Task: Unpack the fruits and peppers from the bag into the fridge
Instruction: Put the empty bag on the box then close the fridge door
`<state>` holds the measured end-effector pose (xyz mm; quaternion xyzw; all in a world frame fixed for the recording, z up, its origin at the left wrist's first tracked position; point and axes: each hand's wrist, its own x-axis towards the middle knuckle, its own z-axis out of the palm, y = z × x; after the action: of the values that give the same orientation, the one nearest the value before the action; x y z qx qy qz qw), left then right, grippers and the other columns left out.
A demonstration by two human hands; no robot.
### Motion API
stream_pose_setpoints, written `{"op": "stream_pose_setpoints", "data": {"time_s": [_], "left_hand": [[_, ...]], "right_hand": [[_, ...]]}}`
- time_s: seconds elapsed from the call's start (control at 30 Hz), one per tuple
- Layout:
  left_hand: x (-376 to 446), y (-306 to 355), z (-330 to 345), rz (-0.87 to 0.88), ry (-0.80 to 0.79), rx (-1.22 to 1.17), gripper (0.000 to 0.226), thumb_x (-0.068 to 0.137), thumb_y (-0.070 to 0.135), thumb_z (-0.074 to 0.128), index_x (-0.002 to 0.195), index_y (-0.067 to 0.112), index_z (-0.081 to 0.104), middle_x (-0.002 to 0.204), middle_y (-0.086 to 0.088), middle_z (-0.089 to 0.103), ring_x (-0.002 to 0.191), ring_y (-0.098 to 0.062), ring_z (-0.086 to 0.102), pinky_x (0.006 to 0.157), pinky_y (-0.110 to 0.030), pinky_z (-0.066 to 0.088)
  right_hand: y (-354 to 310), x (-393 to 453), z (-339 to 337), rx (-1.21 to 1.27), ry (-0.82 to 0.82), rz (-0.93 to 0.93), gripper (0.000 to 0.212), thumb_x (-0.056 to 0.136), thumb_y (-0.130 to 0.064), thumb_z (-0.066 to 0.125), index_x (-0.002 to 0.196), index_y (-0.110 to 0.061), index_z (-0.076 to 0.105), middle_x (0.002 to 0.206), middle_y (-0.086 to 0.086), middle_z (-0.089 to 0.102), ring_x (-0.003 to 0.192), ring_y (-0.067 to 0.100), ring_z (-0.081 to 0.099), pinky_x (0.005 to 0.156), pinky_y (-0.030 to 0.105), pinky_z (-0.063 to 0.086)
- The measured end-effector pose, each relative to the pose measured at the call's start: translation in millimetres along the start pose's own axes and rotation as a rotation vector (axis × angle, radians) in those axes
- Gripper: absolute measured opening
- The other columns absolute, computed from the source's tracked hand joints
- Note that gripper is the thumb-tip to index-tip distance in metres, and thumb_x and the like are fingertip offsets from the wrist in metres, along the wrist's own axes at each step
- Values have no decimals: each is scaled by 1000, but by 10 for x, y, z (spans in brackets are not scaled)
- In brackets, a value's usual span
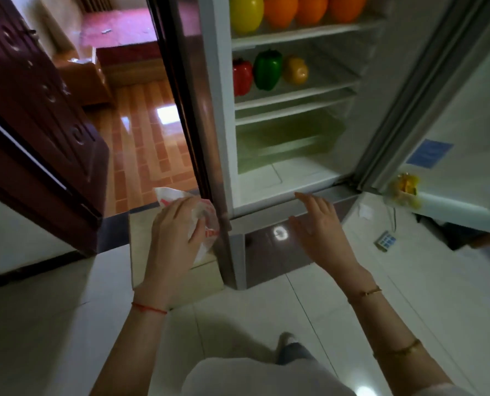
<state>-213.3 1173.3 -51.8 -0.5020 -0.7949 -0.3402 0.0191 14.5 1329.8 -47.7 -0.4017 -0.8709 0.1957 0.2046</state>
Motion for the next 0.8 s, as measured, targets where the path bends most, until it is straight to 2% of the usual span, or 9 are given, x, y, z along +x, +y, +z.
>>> {"op": "stream_pose_setpoints", "data": {"time_s": [0.07, 0.33, 0.43, 0.6, 0.8], "left_hand": [[-49, 207, 52, 52, -35, -23, 32, 91, 17, 57, 123, 13, 60, 124, -5, 63, 113, -23, 57, 99, -34, 43], [-268, 1184, 568, 178, -162, -92, 36, 93, 17, 60, 128, 10, 60, 124, -6, 64, 115, -23, 58, 101, -43, 47], [-409, 1698, 823, 230, -206, -118, 35, 94, 19, 58, 128, 11, 61, 125, -5, 64, 117, -23, 59, 102, -44, 47], [-649, 2616, 1233, 277, -270, -198, 34, 95, 22, 56, 128, 15, 62, 127, 0, 63, 116, -16, 60, 101, -41, 50], [-813, 3565, 1628, 327, -278, -256, 33, 95, 19, 57, 126, 13, 63, 125, -1, 63, 114, -18, 59, 100, -40, 49]], "right_hand": [[138, -230, -165, -9, 29, 42, 51, 94, -25, 60, 141, -13, 46, 138, 8, 52, 131, 28, 42, 110, 43, 39], [827, -1184, -832, -48, 170, 218, 49, 95, -26, 60, 141, -15, 46, 137, 3, 53, 131, 23, 42, 111, 36, 35], [1169, -1568, -1166, -59, 220, 290, 47, 95, -29, 59, 139, -15, 48, 132, 3, 56, 127, 23, 45, 109, 41, 40], [1802, -2137, -1771, -92, 295, 363, 42, 96, -31, 56, 135, -17, 52, 128, 0, 59, 124, 22, 48, 105, 40, 43], [2541, -2522, -2377, -101, 346, 423, 39, 97, -34, 53, 133, -19, 52, 129, -1, 59, 125, 20, 49, 106, 41, 42]]}}
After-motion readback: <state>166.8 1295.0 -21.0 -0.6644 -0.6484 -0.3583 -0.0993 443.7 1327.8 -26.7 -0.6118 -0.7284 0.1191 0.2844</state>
